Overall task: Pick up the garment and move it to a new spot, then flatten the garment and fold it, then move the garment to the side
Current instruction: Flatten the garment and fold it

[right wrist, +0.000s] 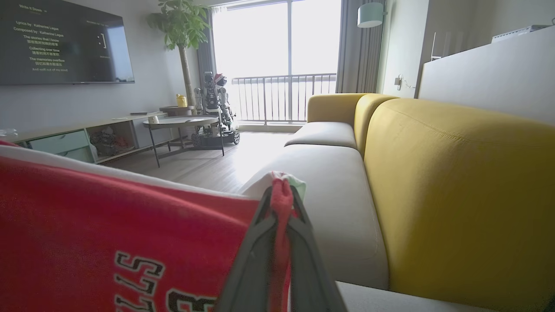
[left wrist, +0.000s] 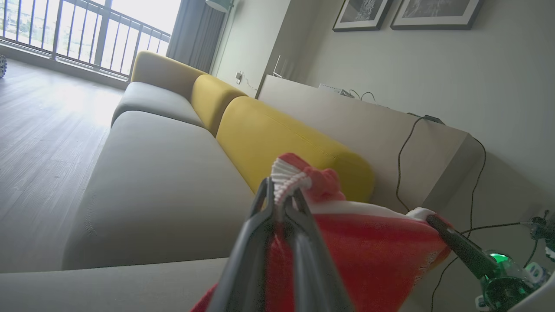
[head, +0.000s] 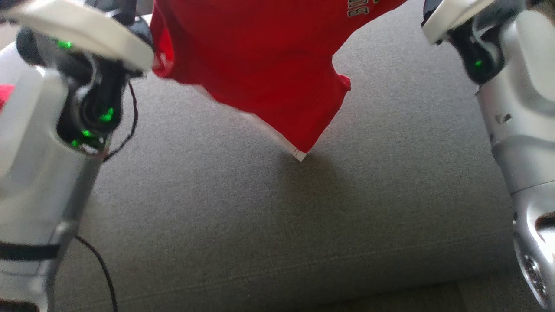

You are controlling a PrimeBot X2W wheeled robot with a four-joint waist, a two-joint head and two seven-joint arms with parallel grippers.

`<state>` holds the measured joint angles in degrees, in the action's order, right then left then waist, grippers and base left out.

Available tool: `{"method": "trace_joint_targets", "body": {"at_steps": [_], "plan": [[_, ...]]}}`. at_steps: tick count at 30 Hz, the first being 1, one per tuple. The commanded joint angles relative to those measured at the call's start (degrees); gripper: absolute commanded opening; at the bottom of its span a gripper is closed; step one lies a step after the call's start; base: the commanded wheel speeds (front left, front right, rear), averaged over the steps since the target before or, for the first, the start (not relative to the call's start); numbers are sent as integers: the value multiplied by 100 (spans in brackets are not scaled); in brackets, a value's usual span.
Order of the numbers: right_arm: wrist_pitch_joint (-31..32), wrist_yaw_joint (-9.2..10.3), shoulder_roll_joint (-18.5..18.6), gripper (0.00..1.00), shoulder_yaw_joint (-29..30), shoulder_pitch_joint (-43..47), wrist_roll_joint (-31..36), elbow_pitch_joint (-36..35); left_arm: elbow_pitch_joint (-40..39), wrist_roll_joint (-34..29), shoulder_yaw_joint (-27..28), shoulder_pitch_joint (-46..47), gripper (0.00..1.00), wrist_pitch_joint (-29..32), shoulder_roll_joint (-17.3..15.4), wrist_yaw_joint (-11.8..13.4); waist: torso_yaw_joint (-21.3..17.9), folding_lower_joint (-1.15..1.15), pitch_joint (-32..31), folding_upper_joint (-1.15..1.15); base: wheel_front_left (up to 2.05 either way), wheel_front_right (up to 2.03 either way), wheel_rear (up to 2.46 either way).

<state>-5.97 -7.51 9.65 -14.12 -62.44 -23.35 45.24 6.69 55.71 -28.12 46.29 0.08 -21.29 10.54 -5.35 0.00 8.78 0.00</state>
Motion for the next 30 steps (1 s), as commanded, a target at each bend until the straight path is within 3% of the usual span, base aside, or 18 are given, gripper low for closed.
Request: {"method": "trace_joint_targets", "body": {"at_steps": [1,9,14,19,23,26,30], "plan": [[58,2,17,0,40,-287,-65,-208,-32,7,295,463,0,73,-183,-64,-62,0,-48,0,0,0,0],[152,2,105,0,213,-570,-68,-248,484,10,85,1259,0,567,-22,-128,-168,0,-27,0,0,0,0],[333,2,34,0,176,-1051,94,155,1396,-12,-78,1976,0,791,215,-330,-176,0,259,0,0,0,0],[-357,2,-32,0,434,-1933,512,746,2586,-507,-209,3117,0,143,513,-636,-186,0,911,0,0,0,0],[-865,2,-66,0,765,-2628,1067,888,3333,-1007,-267,4044,0,-860,691,-856,-199,0,1529,0,0,0,0],[-898,2,-59,0,1151,-2838,1666,108,3663,-1272,-196,4588,0,-1402,837,-970,-137,0,2057,0,0,0,0],[-900,2,-233,0,1283,-2512,2126,-703,3627,-1457,128,4692,0,-1500,965,-1130,-100,0,2487,0,0,0,0]]}}
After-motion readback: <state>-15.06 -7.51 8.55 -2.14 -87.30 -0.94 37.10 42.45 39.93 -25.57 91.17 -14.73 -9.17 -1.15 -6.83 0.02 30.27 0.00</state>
